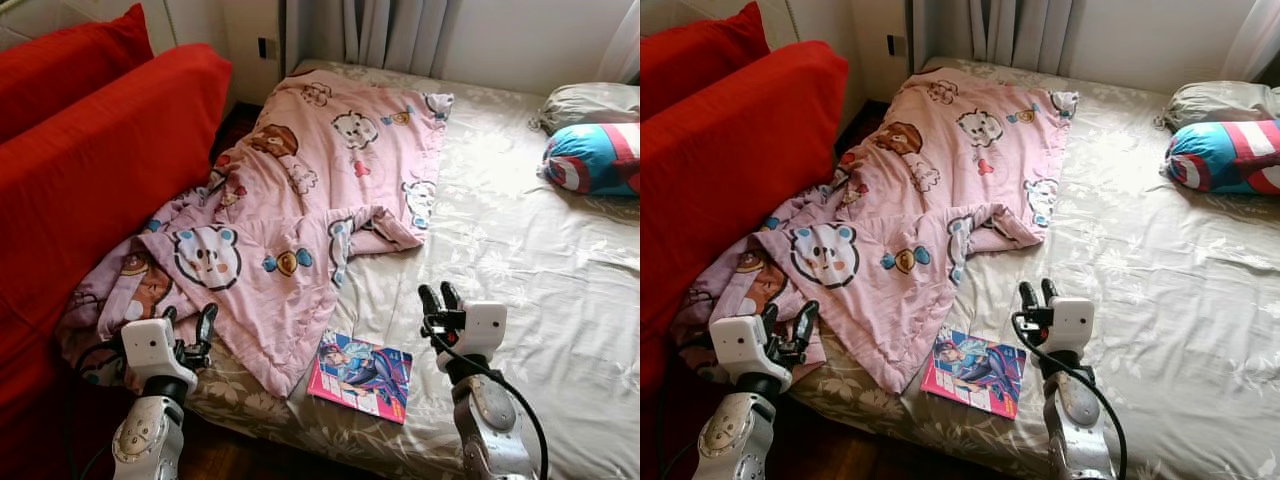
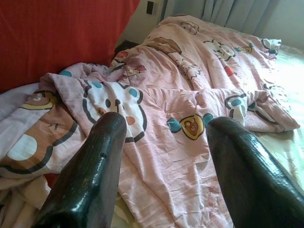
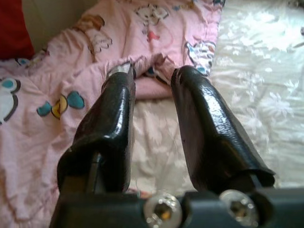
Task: Clean up the room
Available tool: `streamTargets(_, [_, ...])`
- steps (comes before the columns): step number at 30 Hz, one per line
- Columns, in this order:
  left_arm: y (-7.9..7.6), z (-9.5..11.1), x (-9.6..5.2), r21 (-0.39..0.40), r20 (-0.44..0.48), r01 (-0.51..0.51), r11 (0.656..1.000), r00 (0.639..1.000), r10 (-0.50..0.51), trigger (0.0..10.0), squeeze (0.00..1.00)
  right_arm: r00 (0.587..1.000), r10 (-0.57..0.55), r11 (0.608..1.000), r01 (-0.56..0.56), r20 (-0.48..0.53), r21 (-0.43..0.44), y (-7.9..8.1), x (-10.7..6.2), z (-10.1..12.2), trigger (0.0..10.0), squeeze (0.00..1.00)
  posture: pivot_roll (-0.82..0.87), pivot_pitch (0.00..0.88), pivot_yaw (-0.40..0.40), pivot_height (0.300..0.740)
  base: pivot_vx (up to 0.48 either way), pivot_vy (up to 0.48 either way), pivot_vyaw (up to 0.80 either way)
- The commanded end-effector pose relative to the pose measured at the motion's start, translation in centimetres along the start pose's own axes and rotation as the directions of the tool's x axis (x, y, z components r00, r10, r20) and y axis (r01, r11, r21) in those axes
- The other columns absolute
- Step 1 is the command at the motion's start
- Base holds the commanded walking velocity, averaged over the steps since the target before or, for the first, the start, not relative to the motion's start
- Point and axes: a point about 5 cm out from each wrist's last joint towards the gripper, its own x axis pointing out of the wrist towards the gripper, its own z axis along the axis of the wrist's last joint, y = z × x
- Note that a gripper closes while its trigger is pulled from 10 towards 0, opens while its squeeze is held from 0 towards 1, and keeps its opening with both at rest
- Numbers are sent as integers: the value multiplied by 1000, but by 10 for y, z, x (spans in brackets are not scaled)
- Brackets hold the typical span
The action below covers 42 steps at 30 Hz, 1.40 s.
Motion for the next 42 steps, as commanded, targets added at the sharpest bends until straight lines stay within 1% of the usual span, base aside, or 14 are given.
streamTargets(1, [-1,-1,-1,-4,-10,2,1000,1000,-2,10000,0,1000,5,1000,-5,-8,-15,0,-3,0,10000,0,58,193,-57,690,0,0,0])
streamTargets(3, [-3,-1,-2,-5,-12,7,1000,1000,-7,10000,0,1000,12,1000,-12,13,-5,0,-3,2,10000,0,67,187,-59,680,0,0,0])
streamTargets(11, [-1,3,0,4,-6,6,1000,1000,-6,10000,0,999,27,1000,-27,29,8,3,5,8,10000,0,76,197,-63,680,0,0,0])
streamTargets(13, [0,2,-2,7,-9,5,1000,1000,-5,10000,0,999,31,1000,-31,26,5,4,5,8,10000,0,74,202,-61,680,0,0,0])
streamTargets(15, [1,2,-3,8,-13,4,1000,1000,-4,10000,0,1000,21,1000,-21,-1,-3,3,4,5,10000,0,69,205,-60,680,0,0,0])
streamTargets(20, [0,2,-2,7,-15,9,1000,1000,-9,10000,0,1000,19,1000,-19,2,-6,2,2,5,10000,0,62,208,-60,660,0,0,0])
streamTargets(23, [-3,3,0,3,-9,17,1000,1000,-17,10000,0,1000,12,1000,-12,16,1,0,-1,5,10000,0,60,207,-62,660,0,0,0])
streamTargets(28, [-4,4,1,2,-11,19,1000,1000,-19,10000,0,1000,12,1000,-12,19,-2,0,0,6,10000,0,58,208,-63,660,0,0,0])
streamTargets(31, [-4,4,1,2,-11,18,1000,1000,-18,10000,0,1000,8,1000,-8,-8,-14,-1,5,6,10000,0,58,214,-62,660,0,0,0])
streamTargets(32, [-3,5,1,2,-12,17,1000,1000,-17,10000,0,1000,-3,1000,3,-11,-26,-2,7,6,10000,0,55,217,-61,650,0,0,0])
streamTargets(35, [-3,4,1,4,-22,17,1000,1000,-17,10000,0,1000,6,1000,-6,5,-21,-2,9,8,10000,0,53,218,-60,630,0,0,0])
streamTargets(37, [-4,3,0,7,-25,19,1000,999,-19,10000,0,1000,13,1000,-13,8,-12,0,11,9,10000,0,52,220,-58,630,0,0,0])
streamTargets(39, [-4,2,0,6,-26,21,1000,999,-21,10000,0,999,30,1000,-30,31,1,5,15,13,10000,0,51,219,-57,630,0,0,0])
streamTargets(42, [-5,3,0,6,-25,21,1000,999,-21,10000,0,999,26,1000,-27,37,8,7,16,15,10000,0,54,218,-56,630,0,0,0])
